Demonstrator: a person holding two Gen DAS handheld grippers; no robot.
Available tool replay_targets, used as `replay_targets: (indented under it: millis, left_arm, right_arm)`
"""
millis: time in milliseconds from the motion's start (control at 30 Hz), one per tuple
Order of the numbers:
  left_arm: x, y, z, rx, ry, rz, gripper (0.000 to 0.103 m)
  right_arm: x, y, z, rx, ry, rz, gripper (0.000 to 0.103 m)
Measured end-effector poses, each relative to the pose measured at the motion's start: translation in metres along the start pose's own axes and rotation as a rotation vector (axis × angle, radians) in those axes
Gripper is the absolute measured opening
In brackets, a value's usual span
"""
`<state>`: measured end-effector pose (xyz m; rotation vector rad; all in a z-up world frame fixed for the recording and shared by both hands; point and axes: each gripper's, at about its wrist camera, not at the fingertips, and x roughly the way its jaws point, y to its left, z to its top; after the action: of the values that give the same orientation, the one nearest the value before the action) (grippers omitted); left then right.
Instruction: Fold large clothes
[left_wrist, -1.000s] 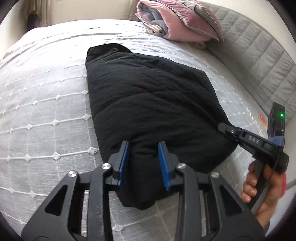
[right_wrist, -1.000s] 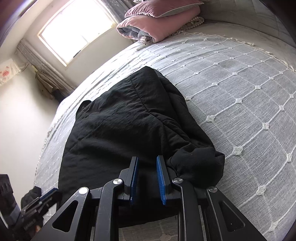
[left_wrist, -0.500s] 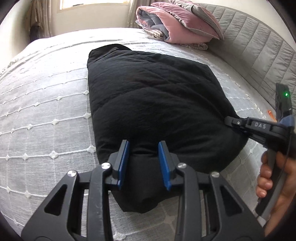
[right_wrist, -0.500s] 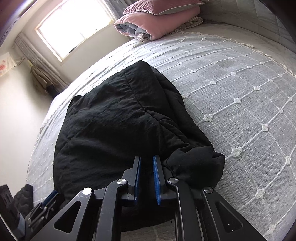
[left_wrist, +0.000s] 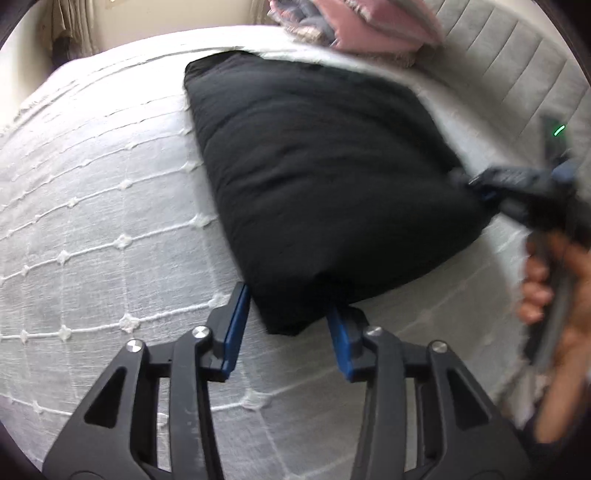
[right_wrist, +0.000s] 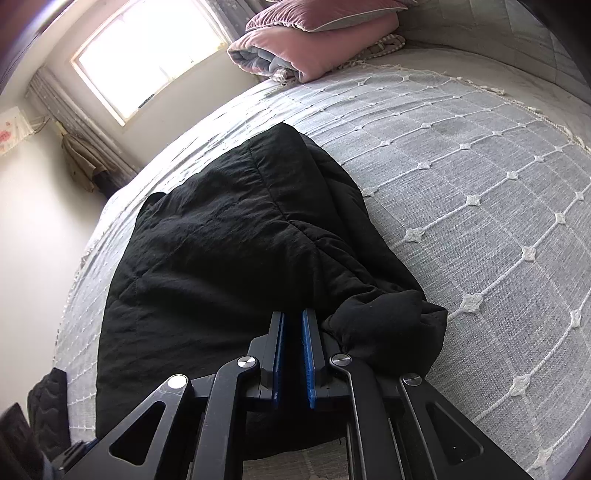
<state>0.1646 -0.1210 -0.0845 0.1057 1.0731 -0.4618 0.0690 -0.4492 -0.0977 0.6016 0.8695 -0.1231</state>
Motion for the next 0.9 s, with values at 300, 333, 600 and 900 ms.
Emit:
replay_targets:
  millis: [300, 333, 600, 900]
  left_arm:
    - [0.014, 0.033, -0.003, -0.251, 0.038, -0.129, 0.044]
    - [0.015, 0.035, -0.003, -0.257, 0.044, -0.144, 0.044]
    - [-0.026, 0.035, -0.002, -0.095, 0.032, -0.241, 0.051]
    - [-0.049, 0.085, 0.019, -0.342, -0.158, -0.264, 0.075]
  right_arm:
    - [0.002, -0.006, 0.002, 0.003, 0.006, 0.008, 0.000]
    - [0.002, -0.009, 0.002, 0.013, 0.010, 0.020, 0.000]
    - [-0.005, 0.001, 0.000, -0.082, -0.023, 0.002, 0.000]
    - [-0.054, -0.005, 0.007, -0.003, -0.165, 0.082, 0.064]
